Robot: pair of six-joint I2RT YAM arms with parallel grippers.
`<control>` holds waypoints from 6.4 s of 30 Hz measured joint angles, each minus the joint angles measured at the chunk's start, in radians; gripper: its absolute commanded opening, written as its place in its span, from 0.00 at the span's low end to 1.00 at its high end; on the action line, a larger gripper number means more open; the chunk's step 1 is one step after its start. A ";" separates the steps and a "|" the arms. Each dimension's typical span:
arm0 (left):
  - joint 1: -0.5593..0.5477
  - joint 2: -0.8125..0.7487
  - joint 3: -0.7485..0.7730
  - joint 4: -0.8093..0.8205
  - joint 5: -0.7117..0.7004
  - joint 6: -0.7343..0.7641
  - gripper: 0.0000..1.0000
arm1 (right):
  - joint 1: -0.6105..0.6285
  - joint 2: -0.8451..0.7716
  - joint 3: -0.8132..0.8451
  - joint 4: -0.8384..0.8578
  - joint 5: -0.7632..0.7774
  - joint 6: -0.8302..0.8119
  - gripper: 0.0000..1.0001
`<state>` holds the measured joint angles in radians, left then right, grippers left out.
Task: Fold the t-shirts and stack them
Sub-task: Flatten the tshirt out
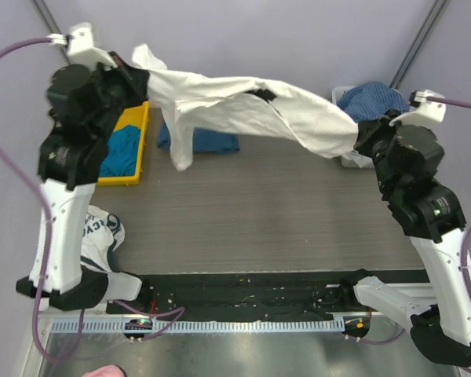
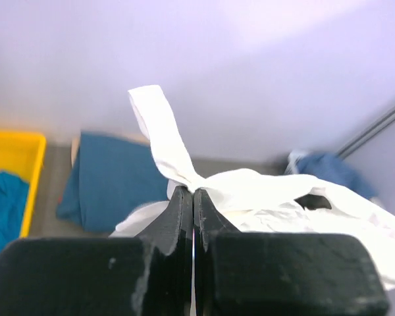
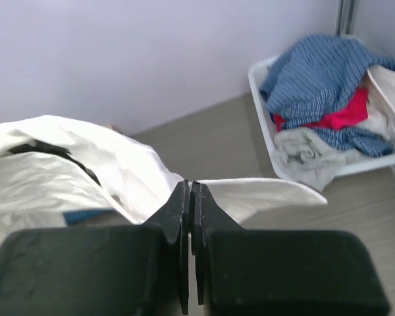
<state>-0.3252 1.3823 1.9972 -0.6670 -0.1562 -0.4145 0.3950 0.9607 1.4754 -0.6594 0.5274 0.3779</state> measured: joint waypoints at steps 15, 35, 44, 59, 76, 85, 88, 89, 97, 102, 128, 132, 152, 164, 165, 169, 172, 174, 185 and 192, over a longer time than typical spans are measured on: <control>0.000 -0.283 0.178 -0.214 -0.029 0.029 0.00 | 0.000 -0.190 0.085 -0.004 -0.124 -0.109 0.01; 0.000 -0.303 0.231 -0.314 -0.103 0.038 0.00 | 0.000 -0.243 0.084 -0.072 -0.278 -0.140 0.01; 0.000 -0.435 0.192 -0.204 -0.148 0.040 0.00 | 0.000 -0.305 0.100 -0.052 -0.355 -0.158 0.01; 0.003 0.018 0.030 0.177 -0.229 0.154 0.00 | 0.000 -0.043 -0.189 0.208 -0.169 -0.174 0.01; 0.003 -0.315 0.142 -0.005 -0.165 0.124 0.00 | 0.000 -0.229 0.055 0.134 -0.251 -0.167 0.01; 0.005 -0.546 0.186 -0.048 -0.180 0.088 0.00 | 0.000 -0.323 0.125 0.023 -0.358 -0.131 0.01; 0.005 -0.533 0.113 -0.039 -0.185 0.088 0.00 | 0.000 -0.328 0.080 0.004 -0.363 -0.114 0.01; 0.005 -0.522 0.073 -0.025 -0.188 0.089 0.00 | 0.000 -0.332 0.053 0.000 -0.362 -0.108 0.01; 0.005 -0.205 -0.262 0.222 -0.175 0.116 0.00 | -0.002 -0.334 -0.342 0.073 -0.354 -0.024 0.01; 0.005 0.148 -0.352 0.404 -0.122 0.131 0.00 | -0.003 -0.267 -0.564 0.151 -0.342 0.018 0.01; 0.006 1.163 0.383 0.568 0.040 0.155 0.00 | -0.005 -0.166 -0.742 0.231 -0.231 0.097 0.01; 0.006 1.196 0.380 0.642 0.047 0.106 0.00 | -0.005 -0.171 -0.743 0.231 -0.217 0.098 0.01; -0.004 1.285 0.417 0.944 0.045 -0.007 1.00 | -0.005 -0.155 -0.756 0.233 -0.205 0.100 0.01; -0.037 0.717 -0.299 0.818 -0.050 0.039 1.00 | -0.005 -0.147 -0.756 0.246 -0.207 0.099 0.01; -0.055 0.621 -0.358 0.771 -0.072 0.042 1.00 | -0.005 -0.143 -0.756 0.247 -0.209 0.100 0.01; -0.207 0.234 -0.551 0.620 -0.179 0.052 1.00 | -0.005 -0.102 -0.756 0.246 -0.230 0.103 0.01; -0.352 0.040 -0.685 0.536 -0.240 0.046 0.99 | -0.005 -0.089 -0.756 0.240 -0.256 0.104 0.01; -0.438 -0.069 -0.822 0.476 -0.274 0.019 1.00 | -0.005 -0.095 -0.756 0.238 -0.267 0.104 0.01; -0.723 -0.287 -1.288 0.061 -0.402 -0.337 1.00 | -0.004 -0.128 -0.756 0.209 -0.303 0.104 0.01; -0.936 -0.324 -1.291 -0.038 -0.468 -0.527 1.00 | -0.002 -0.139 -0.756 0.198 -0.305 0.104 0.01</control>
<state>-1.2613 1.0580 0.7063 -0.7048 -0.6243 -0.9417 0.3927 0.8219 0.7193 -0.4614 0.2226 0.4816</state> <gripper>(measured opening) 0.996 0.039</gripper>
